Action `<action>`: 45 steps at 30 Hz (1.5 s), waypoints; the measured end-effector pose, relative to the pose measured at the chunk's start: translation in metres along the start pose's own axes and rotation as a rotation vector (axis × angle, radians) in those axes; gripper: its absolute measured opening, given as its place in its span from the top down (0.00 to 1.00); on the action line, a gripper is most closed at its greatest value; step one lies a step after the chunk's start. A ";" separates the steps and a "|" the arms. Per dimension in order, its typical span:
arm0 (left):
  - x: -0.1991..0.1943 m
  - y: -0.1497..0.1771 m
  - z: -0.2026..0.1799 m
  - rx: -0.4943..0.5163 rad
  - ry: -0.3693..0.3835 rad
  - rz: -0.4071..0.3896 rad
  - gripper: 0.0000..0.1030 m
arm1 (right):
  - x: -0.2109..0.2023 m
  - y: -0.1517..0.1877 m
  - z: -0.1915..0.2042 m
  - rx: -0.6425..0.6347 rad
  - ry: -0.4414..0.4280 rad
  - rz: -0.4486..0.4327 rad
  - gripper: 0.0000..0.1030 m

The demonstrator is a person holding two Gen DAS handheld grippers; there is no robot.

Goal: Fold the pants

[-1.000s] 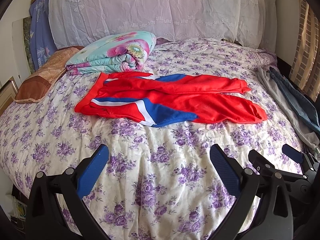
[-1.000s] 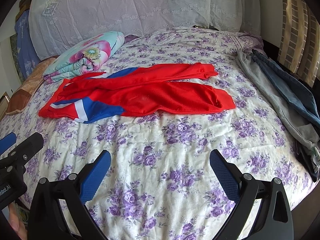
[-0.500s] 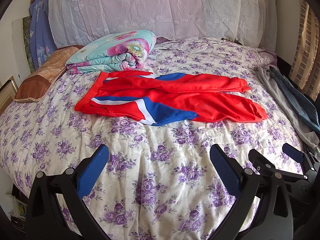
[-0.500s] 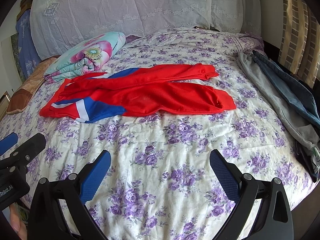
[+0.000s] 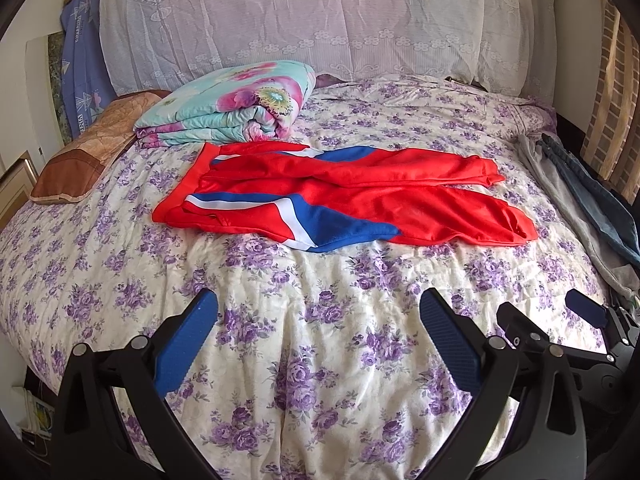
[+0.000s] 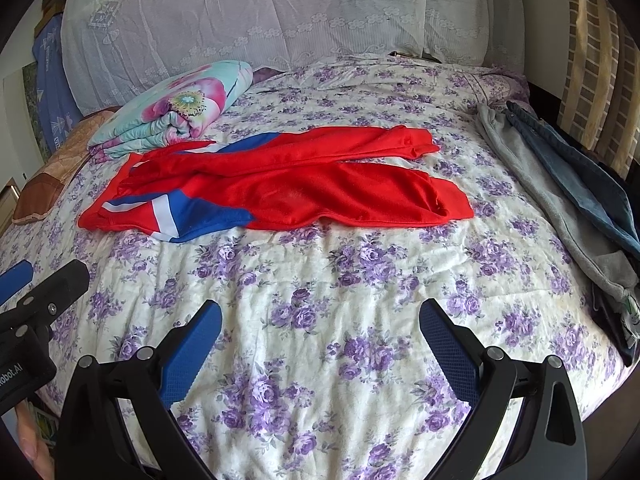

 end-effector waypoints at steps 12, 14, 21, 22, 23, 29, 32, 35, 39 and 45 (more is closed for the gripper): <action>0.001 0.000 0.003 0.001 -0.001 0.007 0.04 | 0.004 0.001 -0.002 0.007 -0.001 0.010 0.03; 0.002 -0.001 0.003 0.001 -0.002 0.009 0.04 | 0.005 0.000 -0.003 0.005 -0.001 0.011 0.03; 0.005 -0.001 0.004 0.004 0.002 0.015 0.04 | 0.007 0.000 -0.004 0.004 0.000 0.017 0.03; 0.010 -0.002 0.005 0.004 0.015 0.028 0.04 | 0.007 0.000 -0.004 0.003 0.002 0.018 0.03; 0.016 -0.003 0.007 -0.002 0.039 0.051 0.04 | 0.010 -0.001 -0.005 0.002 0.006 0.020 0.03; 0.099 -0.033 0.062 -0.174 0.019 0.199 0.04 | 0.013 0.000 -0.012 0.017 0.010 0.039 0.03; 0.148 -0.044 0.102 -0.250 0.004 0.293 0.05 | 0.010 0.000 -0.014 0.012 0.020 0.027 0.03; 0.186 -0.049 0.134 -0.348 0.007 0.373 0.05 | 0.011 0.000 -0.018 0.018 0.031 0.030 0.03; 0.210 -0.058 0.157 -0.442 0.023 0.396 0.10 | 0.017 0.001 -0.028 0.042 0.044 0.050 0.03; 0.229 -0.059 0.178 -0.609 0.147 0.426 0.92 | 0.023 0.001 -0.044 0.043 0.065 0.076 0.03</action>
Point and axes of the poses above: each gripper's, at about its wrist camera, not at the fingertips, and x roughly the way its jaws point, z to its left, y to its underside, the point moved 5 cm from there along x, roughly the way its jaws point
